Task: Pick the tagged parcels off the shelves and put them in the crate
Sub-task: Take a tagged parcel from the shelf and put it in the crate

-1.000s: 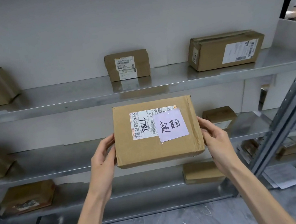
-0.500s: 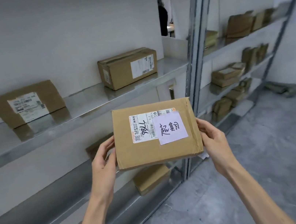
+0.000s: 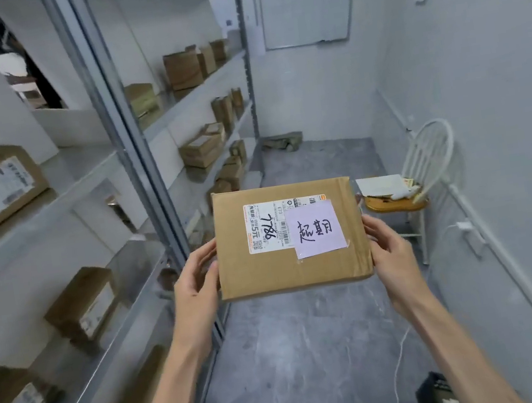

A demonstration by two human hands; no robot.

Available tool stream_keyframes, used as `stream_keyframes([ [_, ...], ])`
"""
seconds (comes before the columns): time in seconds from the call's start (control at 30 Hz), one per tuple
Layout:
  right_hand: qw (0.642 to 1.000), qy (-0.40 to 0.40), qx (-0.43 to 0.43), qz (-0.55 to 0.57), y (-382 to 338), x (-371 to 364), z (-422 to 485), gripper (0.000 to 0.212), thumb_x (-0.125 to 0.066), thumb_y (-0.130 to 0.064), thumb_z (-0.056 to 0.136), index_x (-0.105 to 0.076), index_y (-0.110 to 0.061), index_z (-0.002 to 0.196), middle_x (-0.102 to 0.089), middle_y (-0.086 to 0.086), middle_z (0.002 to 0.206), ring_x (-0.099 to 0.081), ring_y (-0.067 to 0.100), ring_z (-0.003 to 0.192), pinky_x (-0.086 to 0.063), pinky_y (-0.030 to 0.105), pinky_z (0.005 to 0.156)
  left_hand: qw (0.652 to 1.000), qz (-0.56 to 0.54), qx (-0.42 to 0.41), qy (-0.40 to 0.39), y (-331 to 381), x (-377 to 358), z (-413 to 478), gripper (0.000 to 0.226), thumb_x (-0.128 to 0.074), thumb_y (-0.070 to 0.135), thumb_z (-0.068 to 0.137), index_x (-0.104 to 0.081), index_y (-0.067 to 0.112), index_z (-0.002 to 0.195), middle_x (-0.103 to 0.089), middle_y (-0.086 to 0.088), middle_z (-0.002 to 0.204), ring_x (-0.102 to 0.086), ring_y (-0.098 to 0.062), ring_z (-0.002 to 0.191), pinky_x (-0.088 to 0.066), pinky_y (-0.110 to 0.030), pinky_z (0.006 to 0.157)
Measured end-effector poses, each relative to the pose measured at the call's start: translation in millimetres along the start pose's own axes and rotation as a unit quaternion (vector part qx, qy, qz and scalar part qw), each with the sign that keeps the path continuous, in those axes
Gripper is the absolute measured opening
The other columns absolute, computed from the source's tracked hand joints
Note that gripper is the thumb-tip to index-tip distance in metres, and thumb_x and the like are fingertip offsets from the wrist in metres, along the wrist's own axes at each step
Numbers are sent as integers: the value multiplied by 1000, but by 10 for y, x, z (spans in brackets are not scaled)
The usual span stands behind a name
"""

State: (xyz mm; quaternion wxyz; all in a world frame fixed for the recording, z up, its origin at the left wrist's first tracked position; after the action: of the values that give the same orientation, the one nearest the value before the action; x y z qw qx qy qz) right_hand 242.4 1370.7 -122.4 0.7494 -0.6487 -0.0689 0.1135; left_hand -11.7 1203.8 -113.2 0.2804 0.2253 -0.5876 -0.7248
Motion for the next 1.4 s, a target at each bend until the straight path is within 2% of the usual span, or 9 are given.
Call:
stream_keyframes([
  [0.23, 991, 136, -6, -1, 142, 1370, 76, 39, -55, -2, 97, -65, -23, 128, -73, -7, 115, -68, 10, 109, -53, 25, 86, 989, -28, 5, -143, -124, -1475, 230, 30, -53, 10, 101, -64, 23, 126, -70, 10, 122, -62, -6, 117, -49, -25, 93],
  [0.37, 980, 195, -17, -15, 199, 2032, 98, 43, -55, 0, 96, -66, -35, 119, -73, -9, 114, -68, 9, 109, -53, 31, 92, 980, -28, 10, -196, -241, -2258, 317, 33, -53, 6, 100, -65, 26, 123, -69, 10, 121, -63, -7, 116, -49, -25, 86],
  [0.57, 954, 297, -42, -23, 302, 3062, 48, 42, -55, -2, 97, -65, -38, 114, -70, -18, 113, -66, -3, 104, -54, 16, 82, 957, -30, 19, -289, -447, -3547, 270, 37, -49, 3, 100, -66, 29, 121, -69, 10, 121, -62, -11, 115, -47, -27, 84],
  [0.73, 919, 388, -70, -31, 460, 3726, -241, 44, -54, -2, 98, -64, -44, 108, -70, -26, 107, -63, -9, 103, -51, 15, 83, 927, -40, 42, -372, -628, -4500, 73, 39, -47, 3, 101, -66, 32, 119, -68, 10, 122, -62, -11, 114, -48, -25, 80],
  [0.87, 881, 465, -88, -24, 610, 4126, -509, 40, -54, -6, 99, -64, -41, 114, -68, -21, 114, -62, -10, 103, -52, 26, 92, 892, -39, 42, -448, -741, -5208, -120, 37, -46, 7, 102, -66, 32, 121, -68, 11, 122, -61, -6, 112, -47, -25, 83],
  [1.0, 835, 538, -114, -21, 850, 4404, -794, 39, -52, -8, 99, -64, -37, 123, -67, -14, 121, -61, 5, 114, -53, 43, 98, 843, -30, 44, -535, -922, -5898, -326, 42, -43, 2, 101, -65, 31, 121, -68, 16, 119, -60, -1, 113, -47, -21, 88],
  [1.1, 779, 614, -129, -9, 1010, 4548, -967, 43, -50, -6, 100, -65, -45, 112, -69, -17, 116, -63, 1, 109, -54, 39, 98, 798, -27, 50, -599, -1111, -6388, -479, 47, -39, -6, 99, -65, 28, 121, -70, 16, 117, -61, 0, 112, -48, -19, 89],
  [1.23, 722, 677, -142, -3, 1213, 4563, -1074, 40, -48, -4, 100, -64, -33, 123, -69, -14, 118, -63, 3, 111, -53, 36, 98, 748, -42, 56, -660, -1324, -6896, -633, 43, -39, -8, 100, -64, 18, 124, -71, 16, 113, -64, 4, 106, -50, -12, 83],
  [1.4, 632, 760, -147, 11, 1461, 4421, -1181, 46, -43, 4, 99, -65, -34, 112, -69, -17, 113, -65, -5, 103, -52, 30, 98, 662, -14, 82, -745, -1777, -7402, -794, 55, -36, -14, 97, -64, 27, 117, -68, 7, 122, -64, -4, 112, -52, -17, 84],
])
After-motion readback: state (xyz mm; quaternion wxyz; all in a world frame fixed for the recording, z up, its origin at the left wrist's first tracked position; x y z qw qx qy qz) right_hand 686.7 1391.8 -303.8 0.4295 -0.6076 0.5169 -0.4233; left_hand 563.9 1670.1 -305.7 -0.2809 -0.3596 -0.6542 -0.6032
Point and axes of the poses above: each hand's wrist, its own z-axis towards the middle knuckle, its own x-axis out of the back of the hand, y = z × x, the point moved 6 cm from there along z, towards the middle knuckle
